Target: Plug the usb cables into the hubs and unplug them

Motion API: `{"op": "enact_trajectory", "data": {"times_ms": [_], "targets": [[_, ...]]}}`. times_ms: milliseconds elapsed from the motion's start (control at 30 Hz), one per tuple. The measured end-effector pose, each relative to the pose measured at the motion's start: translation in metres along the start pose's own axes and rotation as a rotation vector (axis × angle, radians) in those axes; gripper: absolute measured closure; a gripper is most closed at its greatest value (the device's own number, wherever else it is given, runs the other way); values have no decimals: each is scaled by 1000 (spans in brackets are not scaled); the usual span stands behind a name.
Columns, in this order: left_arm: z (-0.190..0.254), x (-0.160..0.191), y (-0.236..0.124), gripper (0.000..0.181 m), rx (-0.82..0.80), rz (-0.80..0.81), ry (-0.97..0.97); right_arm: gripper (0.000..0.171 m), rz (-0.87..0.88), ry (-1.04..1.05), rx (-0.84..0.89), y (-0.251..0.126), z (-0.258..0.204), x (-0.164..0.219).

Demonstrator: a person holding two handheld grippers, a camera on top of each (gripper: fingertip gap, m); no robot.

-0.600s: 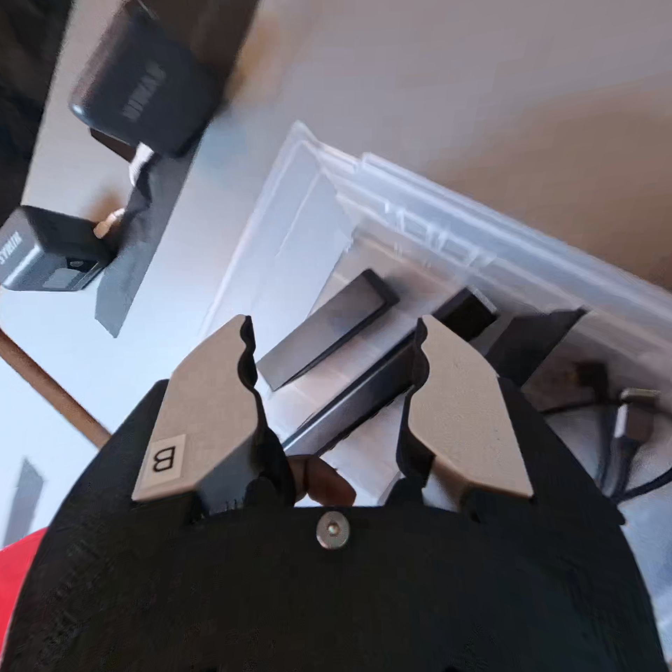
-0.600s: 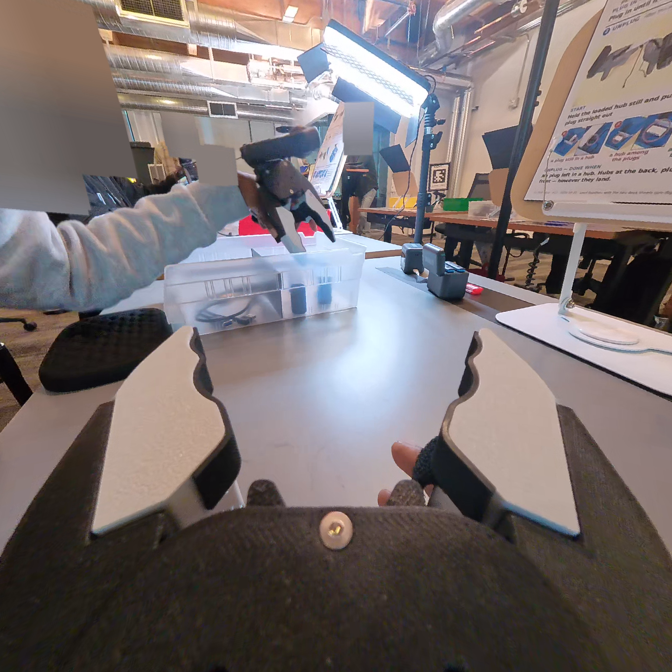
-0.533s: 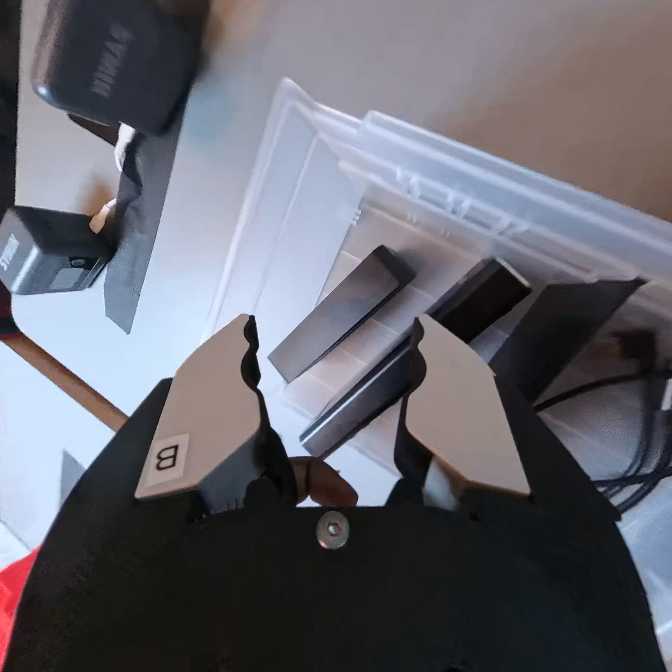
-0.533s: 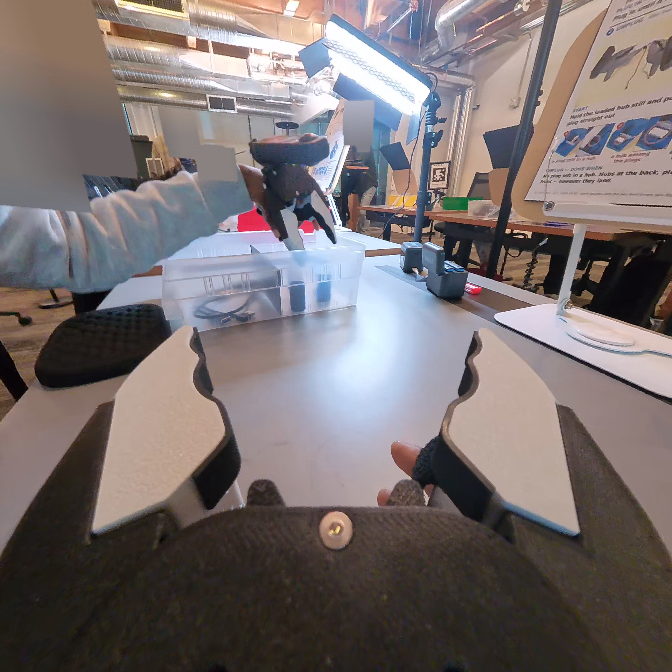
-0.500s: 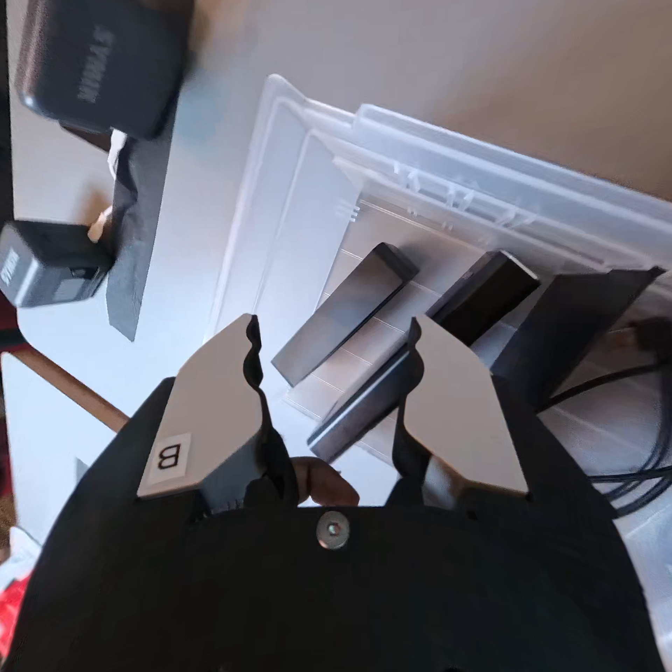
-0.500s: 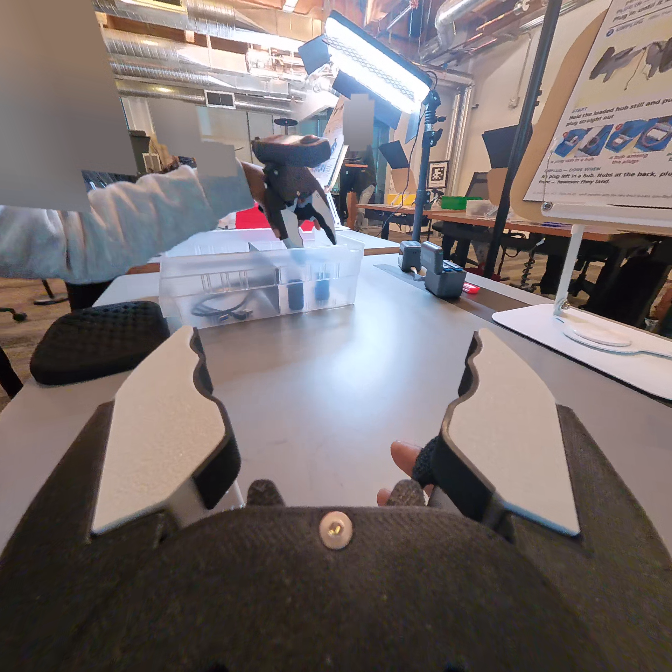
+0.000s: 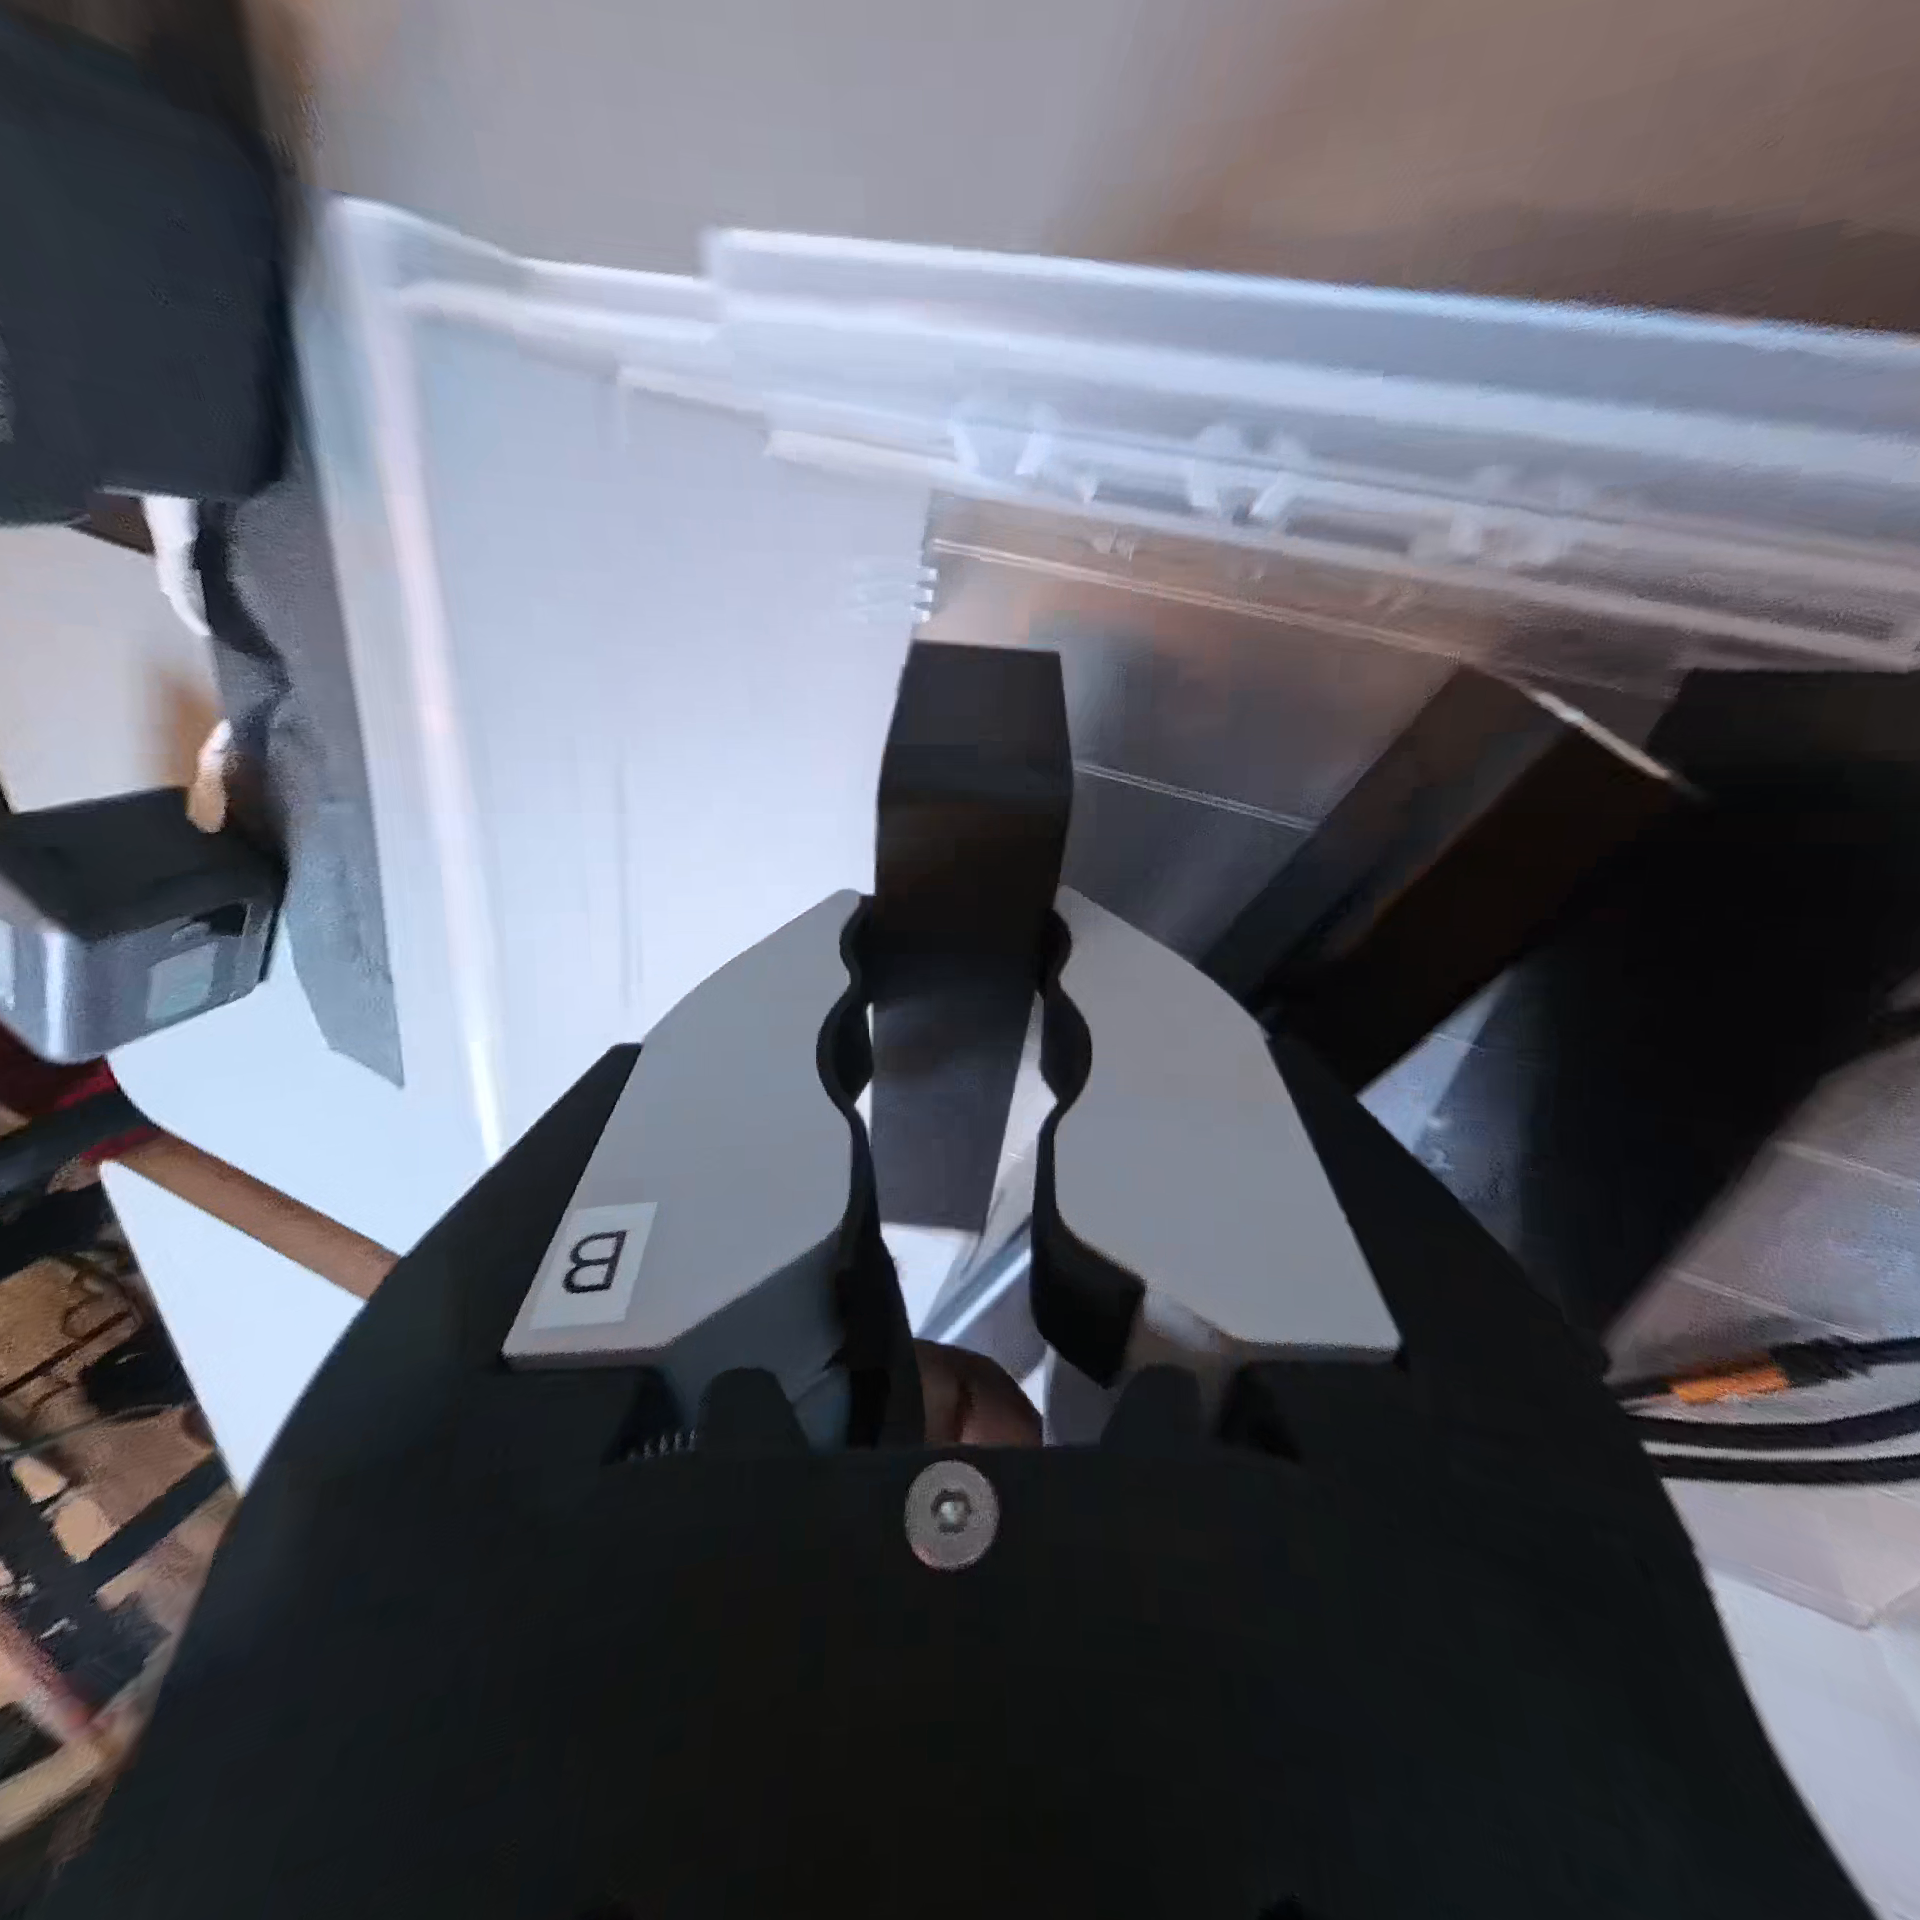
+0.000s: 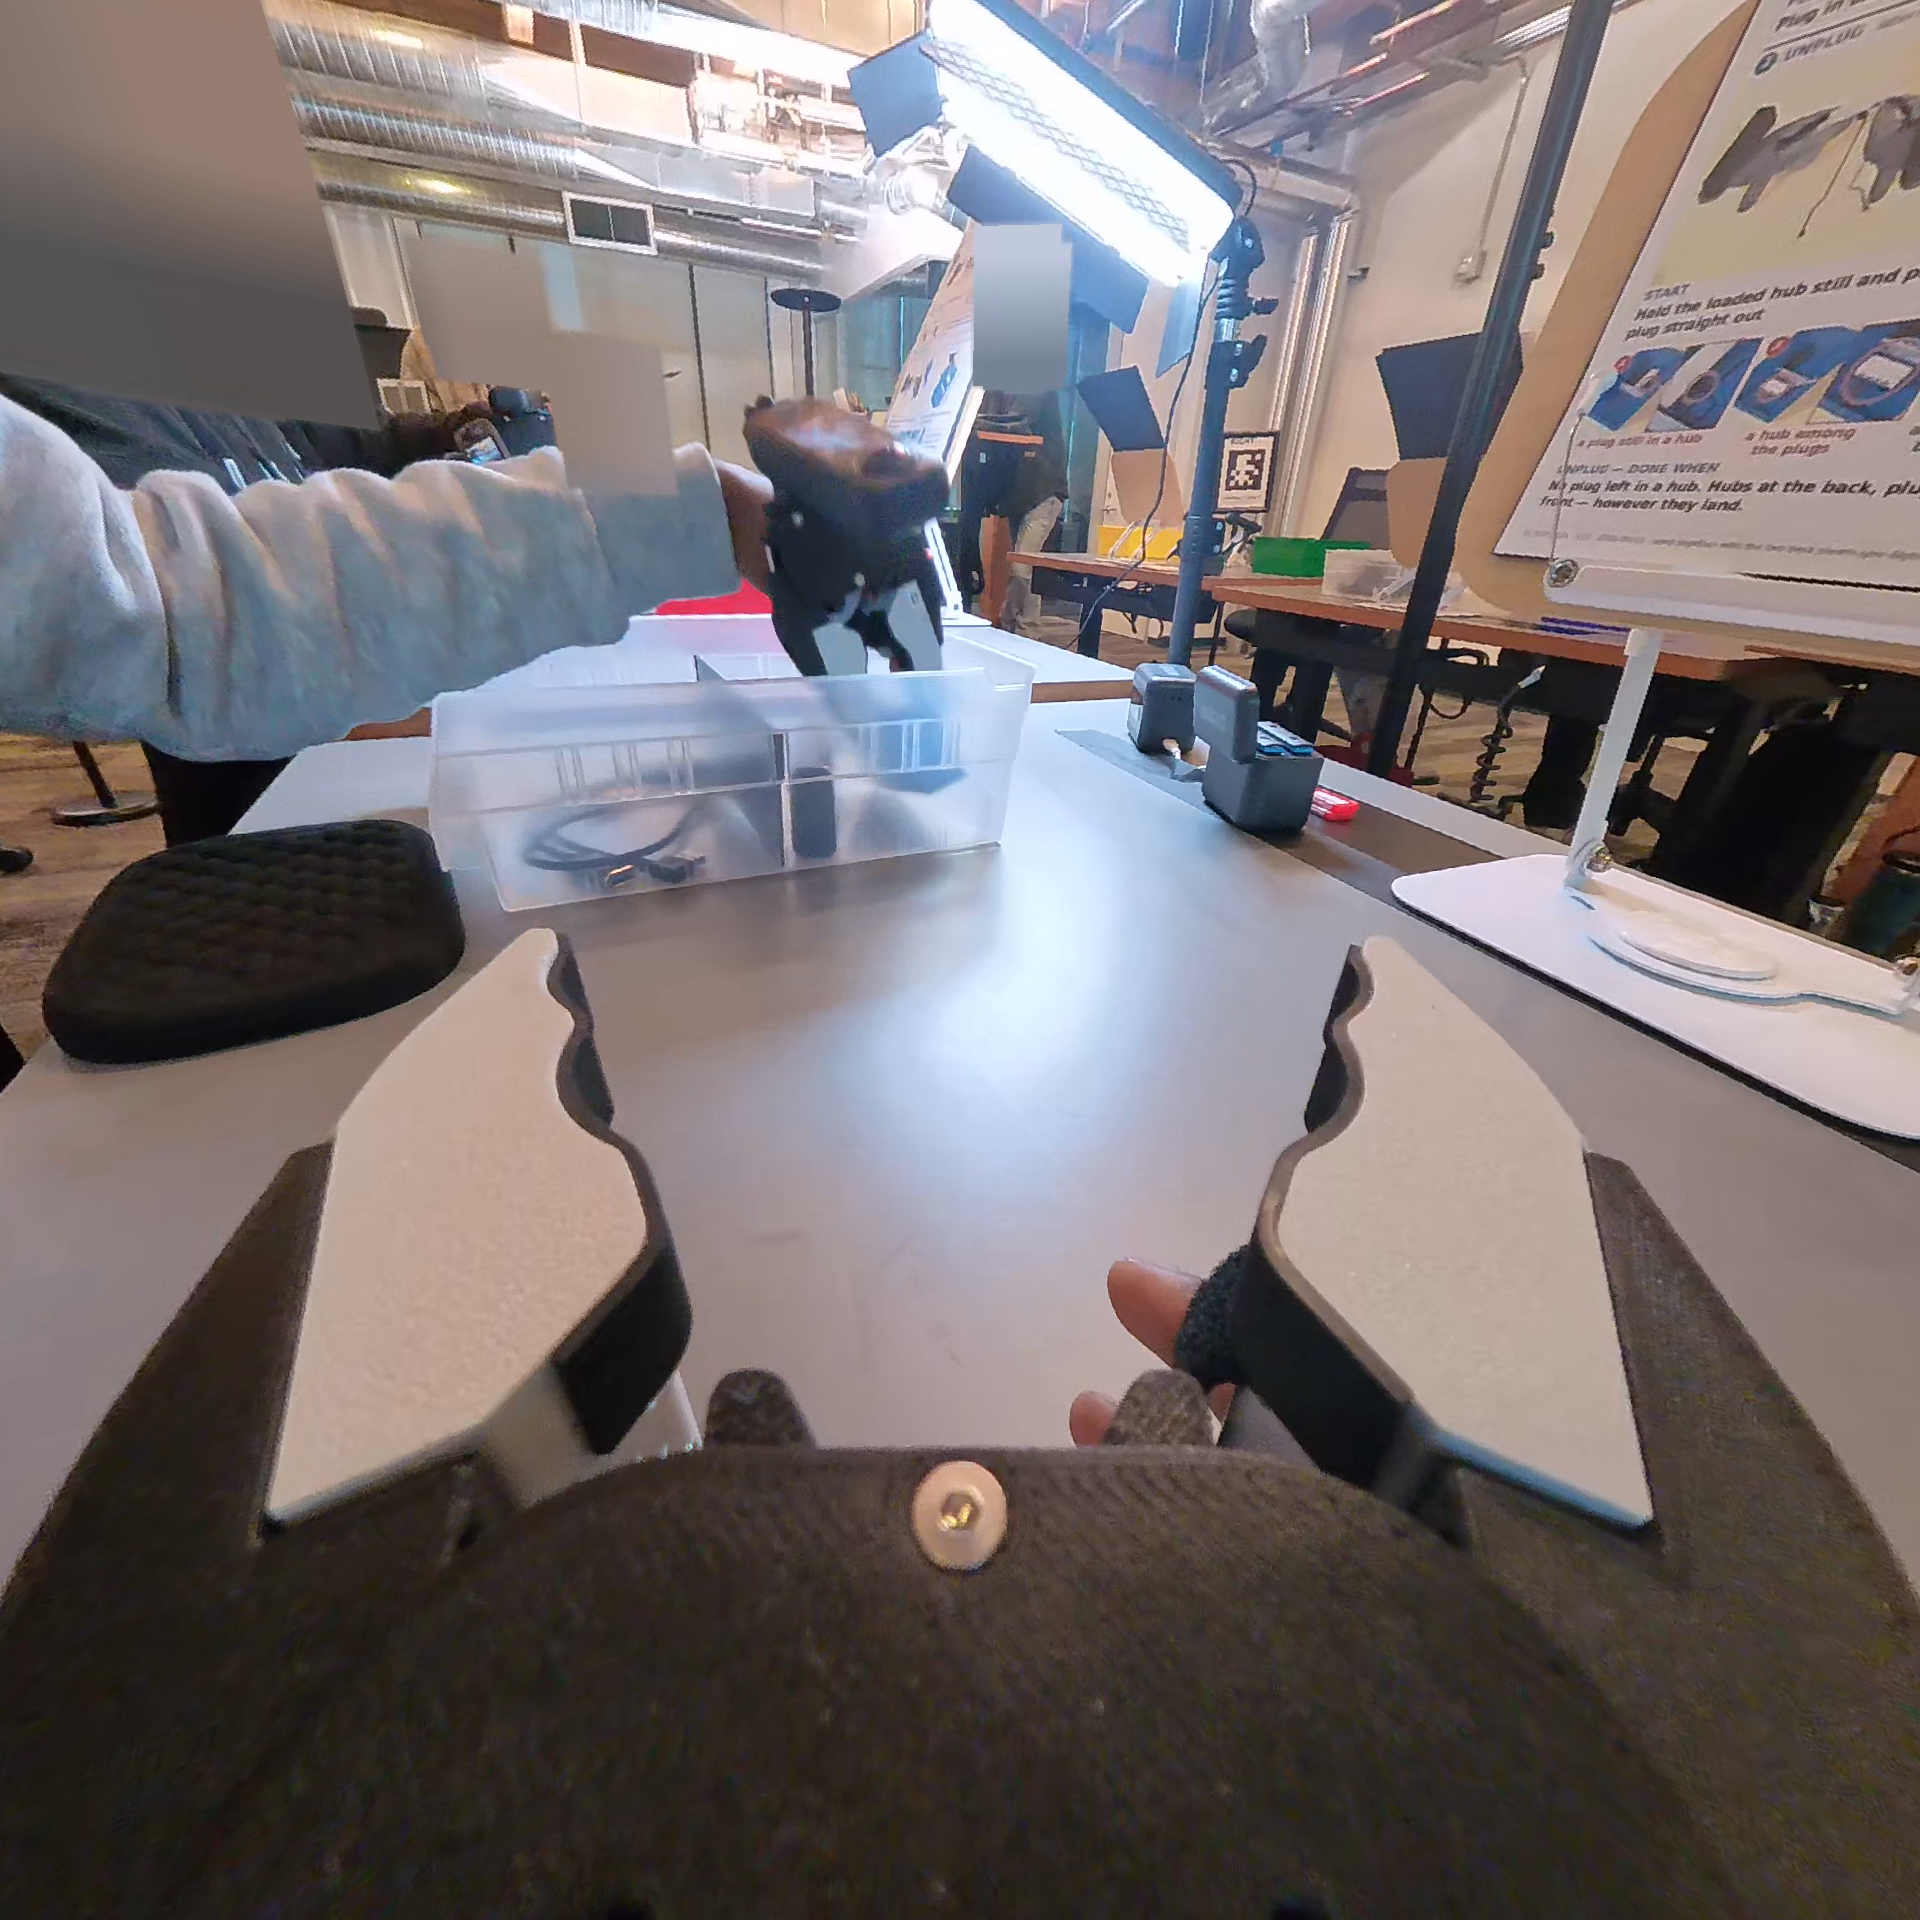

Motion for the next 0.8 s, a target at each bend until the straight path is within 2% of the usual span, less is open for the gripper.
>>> {"op": "enact_trajectory", "data": {"times_ms": [67,167,300,367,433,567,667,800], "targets": [[-6,-7,-23,153,-62,105,-72,40,4,11,-10,0,-1,-1],[-23,-26,-70,153,-263,315,-195,43,7,22,-23,1,-4,-2],[-34,-74,-154,153,-802,550,-168,50,19,47,-32,1,-5,-4],[-19,-108,-193,153,-1107,603,-55,53,39,79,-35,0,-4,-8],[7,-147,-215,154,-1329,593,124,58,65,123,-42,-1,-3,-12],[55,-219,-221,153,-1580,497,435,75,103,271,-113,-7,-6,-21],[80,-261,-203,153,-1723,391,667,86,62,426,-209,-11,-12,-23],[105,-293,-149,153,-1693,363,894,95,-6,725,-409,-17,-21,-28]]}}
Point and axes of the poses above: each gripper's, where its closed fingertips meet, y out along the fingers, x out of its underside, z = x × y across the jaws, the point moved 1 cm from there along -y, back along the fingers, and after that the axes turned 8 degrees about y, right-handed, at the moved point
